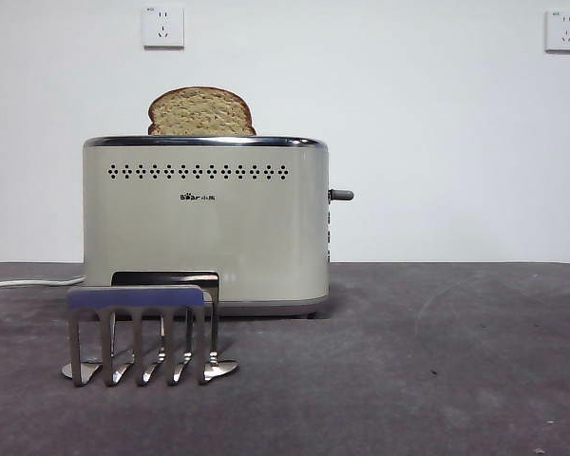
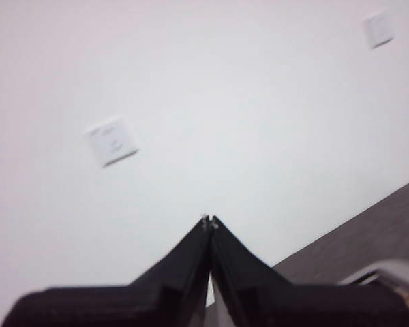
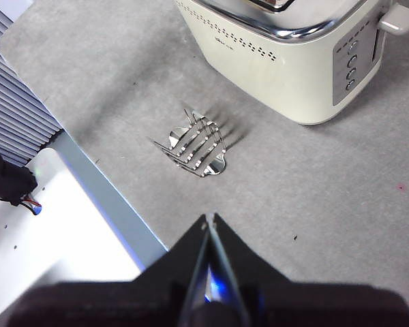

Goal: Pick up a slice of bread from the rack,put the bread on the toaster,press the button

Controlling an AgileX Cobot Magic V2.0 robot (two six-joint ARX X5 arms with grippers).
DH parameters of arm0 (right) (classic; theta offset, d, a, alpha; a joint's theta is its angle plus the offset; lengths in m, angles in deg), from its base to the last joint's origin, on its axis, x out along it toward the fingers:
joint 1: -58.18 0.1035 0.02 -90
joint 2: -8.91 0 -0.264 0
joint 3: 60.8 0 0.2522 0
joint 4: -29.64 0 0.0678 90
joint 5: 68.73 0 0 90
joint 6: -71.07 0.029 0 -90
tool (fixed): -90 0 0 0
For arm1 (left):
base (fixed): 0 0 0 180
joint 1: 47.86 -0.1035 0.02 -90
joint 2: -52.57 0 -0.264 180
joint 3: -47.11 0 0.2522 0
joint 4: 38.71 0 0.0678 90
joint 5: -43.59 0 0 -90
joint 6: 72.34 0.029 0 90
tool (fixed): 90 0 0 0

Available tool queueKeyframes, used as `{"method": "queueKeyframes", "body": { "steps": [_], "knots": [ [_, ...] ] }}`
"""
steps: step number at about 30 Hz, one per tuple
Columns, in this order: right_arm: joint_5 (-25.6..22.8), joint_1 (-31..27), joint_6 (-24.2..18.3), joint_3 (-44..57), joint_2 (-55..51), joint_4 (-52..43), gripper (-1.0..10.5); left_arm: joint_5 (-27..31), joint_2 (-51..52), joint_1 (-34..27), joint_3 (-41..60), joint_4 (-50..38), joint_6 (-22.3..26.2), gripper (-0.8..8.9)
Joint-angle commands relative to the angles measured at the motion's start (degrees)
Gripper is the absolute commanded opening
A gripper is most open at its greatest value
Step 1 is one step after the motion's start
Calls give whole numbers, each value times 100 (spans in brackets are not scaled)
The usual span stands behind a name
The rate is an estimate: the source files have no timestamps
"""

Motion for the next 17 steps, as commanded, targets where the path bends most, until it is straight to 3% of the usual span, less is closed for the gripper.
{"method": "queueKeyframes", "body": {
  "steps": [1, 9, 17],
  "knots": [
    [-15, 2, -48, 24, 4, -17, 1, 190, 603, -273, 1272, -535, 17, -4],
    [-13, 2, -48, 24, 4, -17, 1, 752, 2024, -568, 3661, -1016, -133, -4],
    [-13, 2, -48, 24, 4, -17, 1, 1054, 2924, -603, 5123, -1010, -306, -4]
  ]
}}
